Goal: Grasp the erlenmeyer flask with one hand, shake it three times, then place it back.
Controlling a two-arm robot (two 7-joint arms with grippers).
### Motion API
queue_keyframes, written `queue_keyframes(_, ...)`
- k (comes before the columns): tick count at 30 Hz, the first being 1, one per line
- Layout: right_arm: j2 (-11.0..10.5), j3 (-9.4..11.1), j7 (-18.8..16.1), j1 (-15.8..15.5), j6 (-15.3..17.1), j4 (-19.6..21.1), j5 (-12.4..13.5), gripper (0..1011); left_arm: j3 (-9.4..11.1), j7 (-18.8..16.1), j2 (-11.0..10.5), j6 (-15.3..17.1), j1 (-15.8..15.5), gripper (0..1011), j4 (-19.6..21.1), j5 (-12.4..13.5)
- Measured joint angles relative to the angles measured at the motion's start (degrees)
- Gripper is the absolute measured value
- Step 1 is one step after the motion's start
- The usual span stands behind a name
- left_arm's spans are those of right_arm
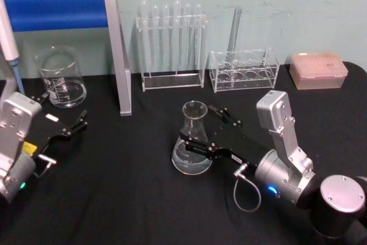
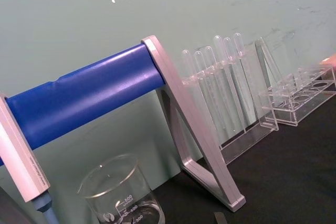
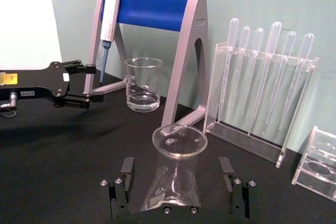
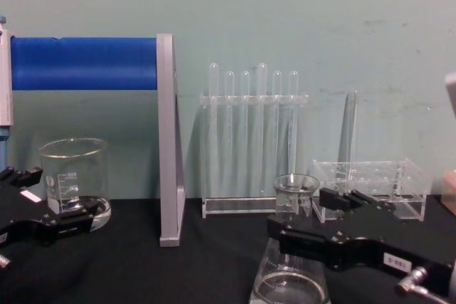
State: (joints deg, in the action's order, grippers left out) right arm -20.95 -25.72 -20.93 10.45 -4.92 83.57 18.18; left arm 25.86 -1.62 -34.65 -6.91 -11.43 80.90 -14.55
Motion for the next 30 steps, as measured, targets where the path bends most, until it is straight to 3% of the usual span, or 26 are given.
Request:
queue_keyframes(18,3.9,1.1,-1.6,2.4,-0.8,-4.2,-2.2,1002,0.0,0.0,0.0,0.0,0.0,1001,0.0,0.0)
queue_keyframes(30,3.9,1.1,-1.6,2.4,-0.9,-4.2,-2.3,1003,0.0,0.0,0.0,0.0,0.0,1001,0.0,0.0)
